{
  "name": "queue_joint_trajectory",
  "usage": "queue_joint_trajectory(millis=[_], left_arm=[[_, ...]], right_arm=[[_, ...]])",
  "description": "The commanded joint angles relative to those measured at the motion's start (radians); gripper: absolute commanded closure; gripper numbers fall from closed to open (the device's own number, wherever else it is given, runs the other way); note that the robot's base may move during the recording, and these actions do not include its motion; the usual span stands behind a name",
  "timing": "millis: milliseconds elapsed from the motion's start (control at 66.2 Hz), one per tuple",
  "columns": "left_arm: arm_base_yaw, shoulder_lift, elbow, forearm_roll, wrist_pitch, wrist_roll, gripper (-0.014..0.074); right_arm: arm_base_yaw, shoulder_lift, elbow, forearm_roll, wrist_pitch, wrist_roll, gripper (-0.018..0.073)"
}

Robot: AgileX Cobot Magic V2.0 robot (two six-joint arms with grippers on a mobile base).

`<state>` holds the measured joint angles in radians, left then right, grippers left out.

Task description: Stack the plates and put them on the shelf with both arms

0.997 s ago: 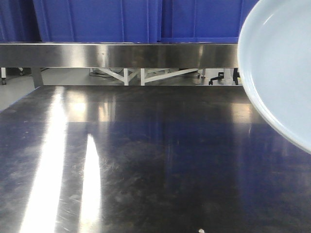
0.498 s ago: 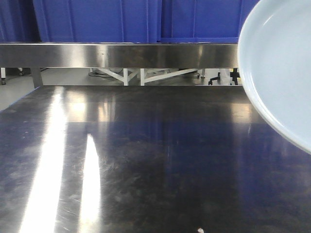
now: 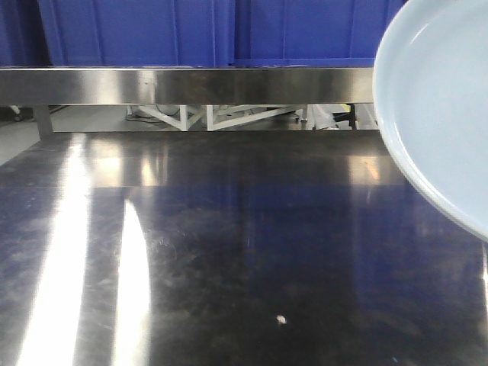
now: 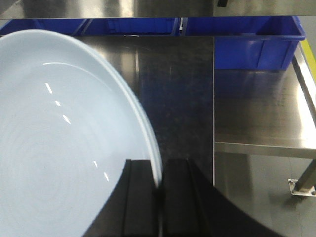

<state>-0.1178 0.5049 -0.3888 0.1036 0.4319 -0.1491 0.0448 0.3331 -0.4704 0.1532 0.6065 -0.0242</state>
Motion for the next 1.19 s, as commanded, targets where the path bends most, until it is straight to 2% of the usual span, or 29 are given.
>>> queue_joint_trajectory(millis=[0, 1178], left_arm=[[-0.008, 0.004, -0.030, -0.004, -0.080, -0.010, 0.0509], [-0.008, 0.004, -0.030, -0.004, -0.080, -0.010, 0.0509]], right_arm=[[-0.006, 0.005, -0.030, 0.013, -0.094, -0.002, 0.0510], [-0.006, 0.005, -0.030, 0.013, -0.094, -0.002, 0.0510]])
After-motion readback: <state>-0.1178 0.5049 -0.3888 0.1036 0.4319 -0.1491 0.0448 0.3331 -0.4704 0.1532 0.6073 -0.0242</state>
